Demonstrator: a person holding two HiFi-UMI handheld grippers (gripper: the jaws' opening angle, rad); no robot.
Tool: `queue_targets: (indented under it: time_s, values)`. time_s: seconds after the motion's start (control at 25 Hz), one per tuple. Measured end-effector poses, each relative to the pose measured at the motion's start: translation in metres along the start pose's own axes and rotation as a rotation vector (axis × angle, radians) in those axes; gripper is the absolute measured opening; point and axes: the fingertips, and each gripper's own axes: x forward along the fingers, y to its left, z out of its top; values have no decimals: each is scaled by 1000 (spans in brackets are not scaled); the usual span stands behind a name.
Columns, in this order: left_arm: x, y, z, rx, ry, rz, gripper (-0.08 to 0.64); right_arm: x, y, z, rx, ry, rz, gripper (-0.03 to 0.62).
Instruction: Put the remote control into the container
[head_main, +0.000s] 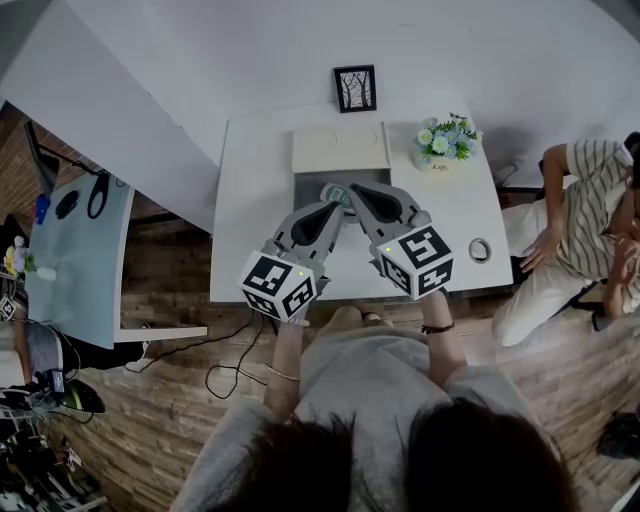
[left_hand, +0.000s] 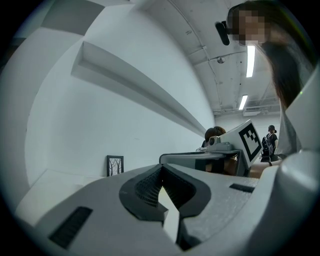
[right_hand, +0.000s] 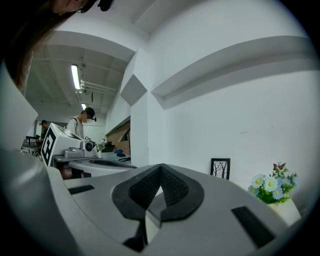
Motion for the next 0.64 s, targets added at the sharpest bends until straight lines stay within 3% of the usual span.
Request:
queue_targets:
  time_s: [0.64]
  values:
    - [8,-3,-5,-1,9,-11,3,-4,-5,-3,-46,7,0,-2]
